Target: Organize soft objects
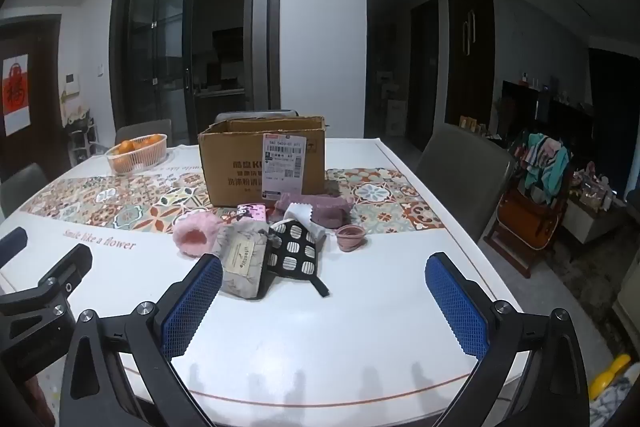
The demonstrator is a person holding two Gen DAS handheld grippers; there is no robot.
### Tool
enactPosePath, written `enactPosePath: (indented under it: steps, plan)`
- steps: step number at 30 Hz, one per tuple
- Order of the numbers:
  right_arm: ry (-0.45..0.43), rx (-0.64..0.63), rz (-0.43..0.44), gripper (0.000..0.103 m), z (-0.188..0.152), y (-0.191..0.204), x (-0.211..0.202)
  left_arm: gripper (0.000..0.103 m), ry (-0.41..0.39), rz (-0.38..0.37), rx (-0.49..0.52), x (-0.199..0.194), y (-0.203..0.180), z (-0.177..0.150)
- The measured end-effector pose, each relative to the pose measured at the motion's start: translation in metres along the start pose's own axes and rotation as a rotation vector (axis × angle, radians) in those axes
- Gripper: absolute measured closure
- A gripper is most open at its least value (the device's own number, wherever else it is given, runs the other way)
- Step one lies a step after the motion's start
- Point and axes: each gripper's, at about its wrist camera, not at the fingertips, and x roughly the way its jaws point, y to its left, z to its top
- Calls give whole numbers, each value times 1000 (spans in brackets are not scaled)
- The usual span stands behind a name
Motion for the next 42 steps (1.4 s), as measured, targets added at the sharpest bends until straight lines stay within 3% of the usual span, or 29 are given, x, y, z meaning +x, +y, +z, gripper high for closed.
enactPosePath:
  steps: [11,42]
  plan:
    - [-9,3,-4,0,0,0,-3,0,-30,-2,-21,-9,-4,-2]
    - [-19,19,-10,0,0,-3,-4,0,0,-17,-15,-2,-1,-3]
